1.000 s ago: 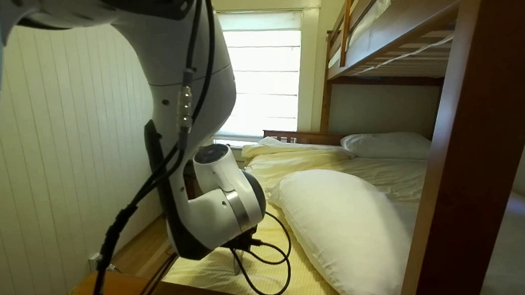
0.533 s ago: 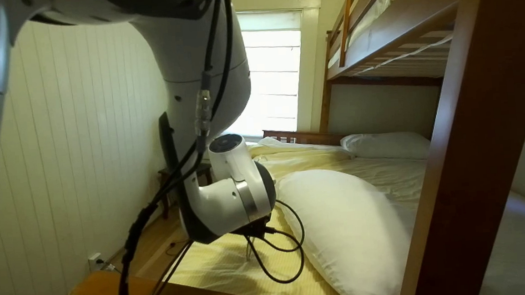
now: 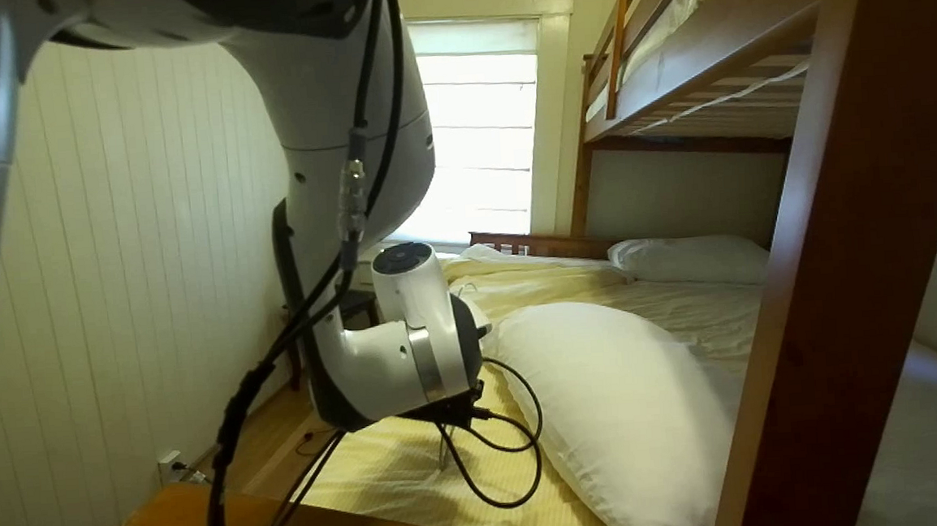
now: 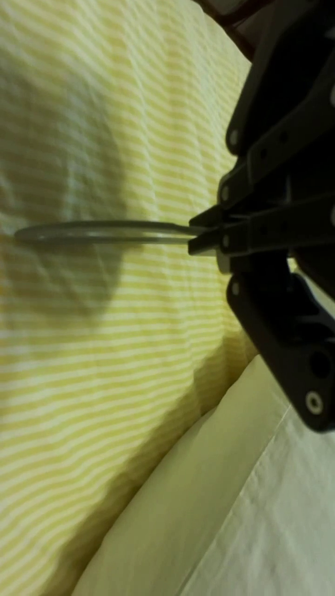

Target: Put the hanger on the bed

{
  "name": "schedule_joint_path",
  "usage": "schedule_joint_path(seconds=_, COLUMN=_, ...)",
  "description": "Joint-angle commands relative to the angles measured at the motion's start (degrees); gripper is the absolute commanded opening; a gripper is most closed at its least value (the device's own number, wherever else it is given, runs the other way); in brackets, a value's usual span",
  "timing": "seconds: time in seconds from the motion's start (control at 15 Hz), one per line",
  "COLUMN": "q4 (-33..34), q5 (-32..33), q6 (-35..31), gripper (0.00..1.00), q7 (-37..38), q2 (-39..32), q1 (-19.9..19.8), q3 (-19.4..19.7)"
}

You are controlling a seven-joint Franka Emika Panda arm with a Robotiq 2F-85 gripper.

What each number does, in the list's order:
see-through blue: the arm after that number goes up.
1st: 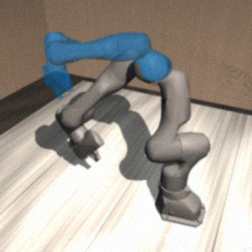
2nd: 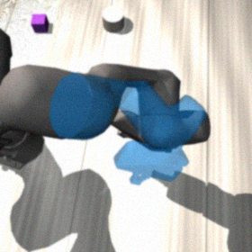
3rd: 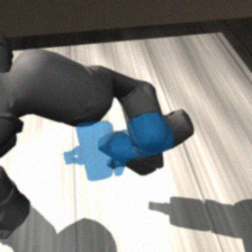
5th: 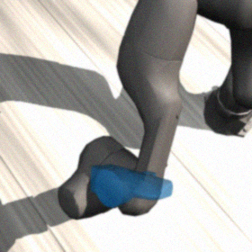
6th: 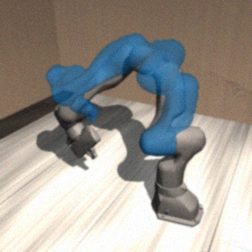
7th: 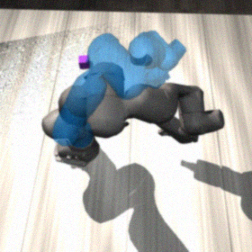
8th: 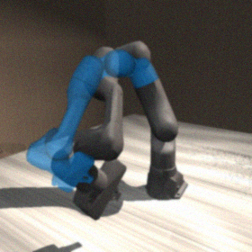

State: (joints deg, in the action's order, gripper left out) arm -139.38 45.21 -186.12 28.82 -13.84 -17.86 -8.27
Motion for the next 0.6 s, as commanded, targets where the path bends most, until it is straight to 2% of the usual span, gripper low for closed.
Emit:
schedule_joint_path(seconds=0.0, q4=0.08, q5=-2.84, q6=3.87, gripper=0.01, q7=-3.57, q2=0.25, q1=-4.03, q3=-5.31)
schedule_joint_path(seconds=0.07, q4=-0.01, q5=-3.46, q6=5.21, gripper=0.01, q7=-4.25, q2=0.84, q1=-5.42, q3=-7.09)
schedule_joint_path(seconds=0.2, q4=-0.43, q5=-7.72, q6=8.81, gripper=0.01, q7=-9.2, q2=0.29, q1=-12.11, q3=-15.75)
schedule_joint_path(seconds=0.4, q4=2.34, q5=-20.31, q6=17.32, gripper=0.01, q7=-21.29, q2=-1.05, q1=-22.62, q3=-29.25)
schedule_joint_path(seconds=0.53, q4=5.84, q5=-28.67, q6=23.77, gripper=0.01, q7=-29.51, q2=-1.52, q1=-28.76, q3=-35.91)
